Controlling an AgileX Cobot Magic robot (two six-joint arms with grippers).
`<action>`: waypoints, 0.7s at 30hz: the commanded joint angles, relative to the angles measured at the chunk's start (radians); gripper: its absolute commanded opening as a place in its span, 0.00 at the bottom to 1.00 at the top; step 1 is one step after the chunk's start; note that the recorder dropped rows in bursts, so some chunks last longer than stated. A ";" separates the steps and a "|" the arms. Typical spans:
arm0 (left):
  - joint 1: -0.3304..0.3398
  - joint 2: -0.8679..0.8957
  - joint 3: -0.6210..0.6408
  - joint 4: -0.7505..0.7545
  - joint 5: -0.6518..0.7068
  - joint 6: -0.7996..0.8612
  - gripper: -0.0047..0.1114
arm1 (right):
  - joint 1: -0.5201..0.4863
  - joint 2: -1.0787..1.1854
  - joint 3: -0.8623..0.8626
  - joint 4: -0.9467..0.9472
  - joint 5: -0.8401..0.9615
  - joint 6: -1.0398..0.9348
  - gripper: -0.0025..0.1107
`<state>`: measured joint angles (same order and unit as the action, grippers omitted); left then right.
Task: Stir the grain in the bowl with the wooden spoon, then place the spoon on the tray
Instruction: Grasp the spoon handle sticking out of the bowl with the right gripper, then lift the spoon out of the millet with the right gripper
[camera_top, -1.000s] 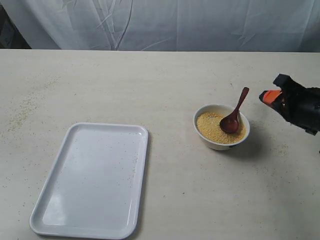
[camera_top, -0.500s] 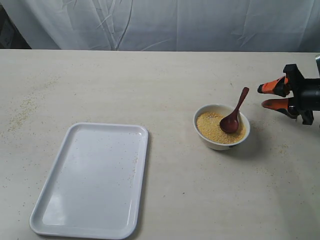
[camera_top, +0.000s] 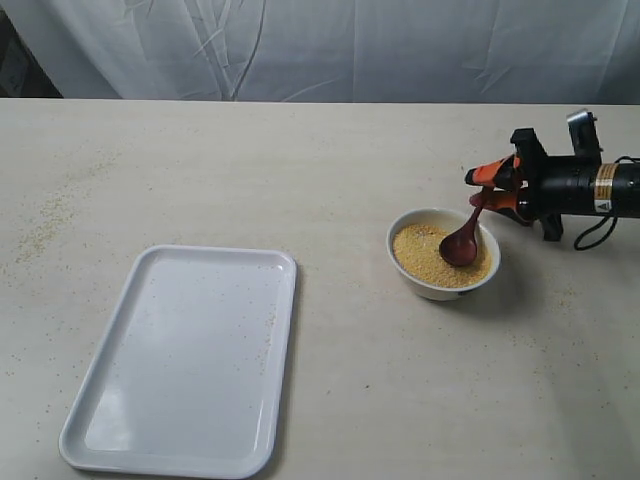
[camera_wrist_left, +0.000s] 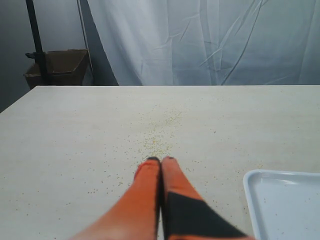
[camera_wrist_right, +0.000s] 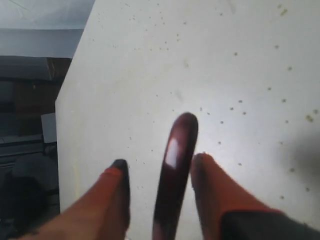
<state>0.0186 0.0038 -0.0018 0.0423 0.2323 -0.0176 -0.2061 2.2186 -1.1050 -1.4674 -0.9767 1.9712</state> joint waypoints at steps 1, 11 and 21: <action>0.002 -0.004 0.002 0.001 -0.001 0.000 0.04 | -0.001 0.000 -0.009 0.059 -0.005 -0.013 0.08; 0.002 -0.004 0.002 0.001 -0.001 0.000 0.04 | 0.017 -0.096 -0.005 0.224 -0.225 -0.147 0.02; 0.002 -0.004 0.002 0.001 -0.001 0.000 0.04 | 0.194 -0.342 0.099 0.160 -0.182 -0.747 0.02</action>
<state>0.0186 0.0038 -0.0018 0.0423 0.2323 -0.0176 -0.0824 1.9201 -1.0487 -1.2839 -1.2056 1.3929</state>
